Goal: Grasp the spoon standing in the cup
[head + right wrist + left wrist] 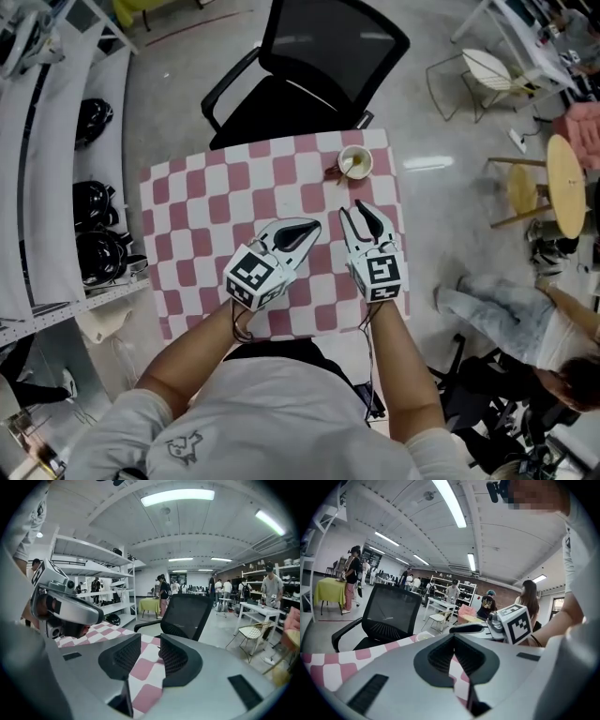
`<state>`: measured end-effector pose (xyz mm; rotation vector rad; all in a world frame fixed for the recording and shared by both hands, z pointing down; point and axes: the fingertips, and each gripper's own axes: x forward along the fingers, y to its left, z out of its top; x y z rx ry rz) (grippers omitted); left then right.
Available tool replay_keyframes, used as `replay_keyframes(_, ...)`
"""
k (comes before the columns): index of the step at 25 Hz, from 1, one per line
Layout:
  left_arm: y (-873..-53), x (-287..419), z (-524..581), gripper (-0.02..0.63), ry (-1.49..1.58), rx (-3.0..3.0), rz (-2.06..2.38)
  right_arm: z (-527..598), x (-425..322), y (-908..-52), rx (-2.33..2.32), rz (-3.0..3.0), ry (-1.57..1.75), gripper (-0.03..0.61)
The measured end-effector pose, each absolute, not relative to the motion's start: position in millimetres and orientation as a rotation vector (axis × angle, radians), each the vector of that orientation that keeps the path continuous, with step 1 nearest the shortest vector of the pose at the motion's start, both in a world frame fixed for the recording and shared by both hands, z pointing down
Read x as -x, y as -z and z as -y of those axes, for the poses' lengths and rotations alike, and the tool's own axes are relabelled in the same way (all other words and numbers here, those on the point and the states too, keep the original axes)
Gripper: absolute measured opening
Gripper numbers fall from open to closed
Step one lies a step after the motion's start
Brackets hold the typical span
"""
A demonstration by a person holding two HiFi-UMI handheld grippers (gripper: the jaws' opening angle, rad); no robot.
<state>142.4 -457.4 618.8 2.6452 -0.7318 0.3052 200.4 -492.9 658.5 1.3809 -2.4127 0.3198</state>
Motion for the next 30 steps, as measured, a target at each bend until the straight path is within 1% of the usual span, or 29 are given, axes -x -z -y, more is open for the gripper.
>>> replay_keyframes(11, -658.9, -145.4, 487.2, 0.011, -0.337, -2.604, 0.737, 538.7, -188.9, -719.5, -1.292, 2.305, -0.221, 0.138)
replay_keyframes(19, -673.0, -145.2, 491.1, 0.011, -0.358, -2.584, 0.732, 557.1, -188.1, -741.0, -1.252, 2.244, -0.164, 0.136)
replay_keyframes(23, -675.9, -144.4, 490.7, 0.011, -0.359, -2.578, 0.734, 559.1, -187.9, -746.2, -1.242, 2.224, -0.127, 0.089)
replay_keyframes(30, -671.7, -145.3, 490.4, 0.011, -0.359, -2.584, 0.736, 562.6, -204.2, -729.2, -1.311, 2.184, -0.065, 0.052)
